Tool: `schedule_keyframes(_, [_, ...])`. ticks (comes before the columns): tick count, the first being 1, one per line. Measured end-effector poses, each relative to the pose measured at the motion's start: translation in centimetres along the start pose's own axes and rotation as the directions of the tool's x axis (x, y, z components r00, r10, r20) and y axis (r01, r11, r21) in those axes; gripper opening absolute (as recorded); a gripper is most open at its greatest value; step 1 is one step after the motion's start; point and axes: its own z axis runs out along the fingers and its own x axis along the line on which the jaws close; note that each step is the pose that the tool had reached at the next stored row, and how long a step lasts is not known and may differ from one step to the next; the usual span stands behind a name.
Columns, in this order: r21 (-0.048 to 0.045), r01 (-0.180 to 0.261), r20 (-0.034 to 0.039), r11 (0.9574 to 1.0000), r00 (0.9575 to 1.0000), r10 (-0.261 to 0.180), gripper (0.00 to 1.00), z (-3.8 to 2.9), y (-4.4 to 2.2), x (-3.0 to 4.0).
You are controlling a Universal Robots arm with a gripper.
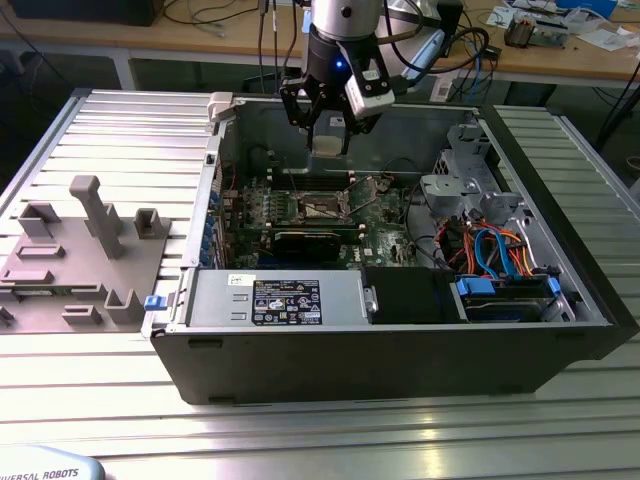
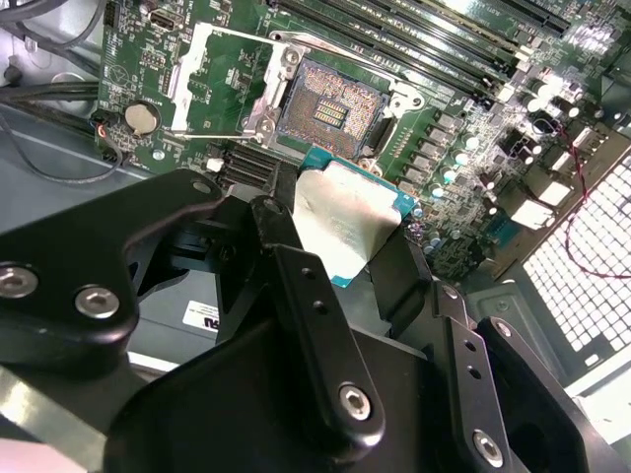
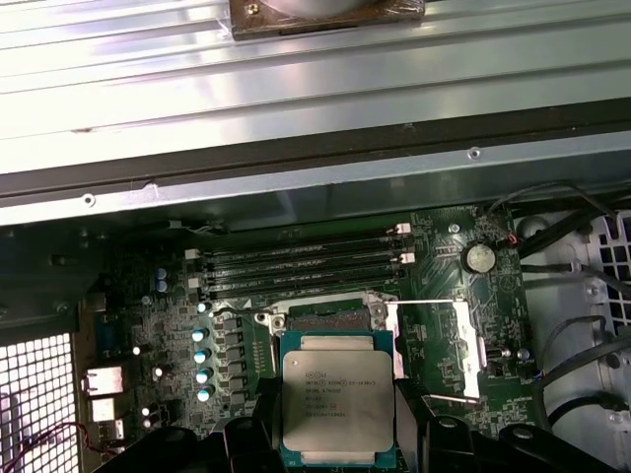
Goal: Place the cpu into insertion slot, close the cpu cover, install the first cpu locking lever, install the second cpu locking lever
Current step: 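Place the cpu into insertion slot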
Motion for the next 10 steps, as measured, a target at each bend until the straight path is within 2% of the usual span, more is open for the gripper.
schedule_keyframes(10, [-0.0001, -0.008, 0.0008, 1.0000, 1.0000, 0.008, 0.54, 0.02, 0.00, 0.00])
